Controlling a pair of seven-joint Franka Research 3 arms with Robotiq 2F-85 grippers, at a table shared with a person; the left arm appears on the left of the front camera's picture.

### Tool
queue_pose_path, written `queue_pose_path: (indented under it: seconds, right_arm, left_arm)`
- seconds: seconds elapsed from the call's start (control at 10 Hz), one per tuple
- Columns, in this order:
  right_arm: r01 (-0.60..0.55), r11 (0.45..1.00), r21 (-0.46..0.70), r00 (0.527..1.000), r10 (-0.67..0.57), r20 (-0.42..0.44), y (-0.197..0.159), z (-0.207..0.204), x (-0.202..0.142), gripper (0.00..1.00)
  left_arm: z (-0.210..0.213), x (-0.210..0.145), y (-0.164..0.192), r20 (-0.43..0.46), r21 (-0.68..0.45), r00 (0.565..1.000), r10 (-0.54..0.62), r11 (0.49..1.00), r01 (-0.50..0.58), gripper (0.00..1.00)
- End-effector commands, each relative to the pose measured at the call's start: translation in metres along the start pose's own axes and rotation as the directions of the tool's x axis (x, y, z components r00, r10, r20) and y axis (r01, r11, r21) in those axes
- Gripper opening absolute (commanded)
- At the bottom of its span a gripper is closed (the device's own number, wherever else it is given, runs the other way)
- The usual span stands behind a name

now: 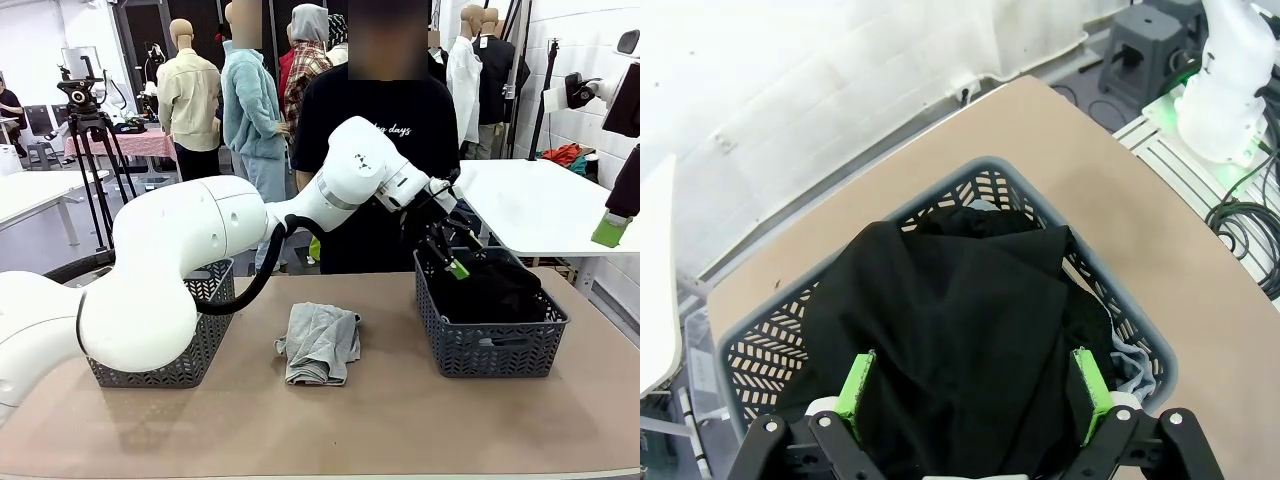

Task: Sort the tops and bottoms.
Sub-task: Lift clothes from the center of the table with your right hand.

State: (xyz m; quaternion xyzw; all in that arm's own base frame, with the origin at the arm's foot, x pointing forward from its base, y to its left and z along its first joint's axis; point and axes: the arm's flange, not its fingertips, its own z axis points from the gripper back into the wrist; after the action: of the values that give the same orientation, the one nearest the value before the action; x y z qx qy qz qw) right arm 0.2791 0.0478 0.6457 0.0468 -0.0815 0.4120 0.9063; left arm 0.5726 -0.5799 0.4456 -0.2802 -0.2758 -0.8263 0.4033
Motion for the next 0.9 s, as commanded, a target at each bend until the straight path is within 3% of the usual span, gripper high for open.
queue_pose_path:
  seconds: [0.0, 0.2, 0.3, 0.5, 0.6, 0.8]
  right_arm:
    - [0.014, 1.000, -0.002, 1.000, -0.014, -0.010, 0.001, 0.001, 0.002, 1.00]
    - [0.014, 1.000, -0.002, 1.000, -0.014, -0.010, 0.001, 0.001, 0.002, 1.00]
    - [0.014, 1.000, -0.002, 1.000, -0.014, -0.010, 0.001, 0.001, 0.002, 1.00]
    - [0.014, 1.000, -0.002, 1.000, -0.014, -0.010, 0.001, 0.001, 0.002, 1.00]
    - [0.014, 1.000, -0.002, 1.000, -0.014, -0.010, 0.001, 0.001, 0.002, 1.00]
    - [0.014, 1.000, -0.002, 1.000, -0.014, -0.010, 0.001, 0.001, 0.002, 1.00]
  left_arm:
    - [-0.012, 0.012, -0.034, -0.010, -0.011, 0.999, -0.037, 0.999, 0.037, 0.97]
    - [-0.006, 0.071, -0.069, -0.182, -0.056, 0.983, 0.014, 0.998, -0.024, 0.97]
    - [0.014, 0.084, -0.081, -0.276, -0.029, 0.957, 0.084, 0.995, -0.096, 0.97]
    - [0.061, 0.096, -0.097, -0.351, 0.090, 0.920, 0.173, 0.985, -0.150, 0.97]
    - [0.081, 0.102, -0.103, -0.379, 0.141, 0.890, 0.254, 0.966, -0.215, 0.97]
    - [0.120, 0.101, -0.125, -0.418, 0.293, 0.772, 0.480, 0.875, -0.385, 0.97]
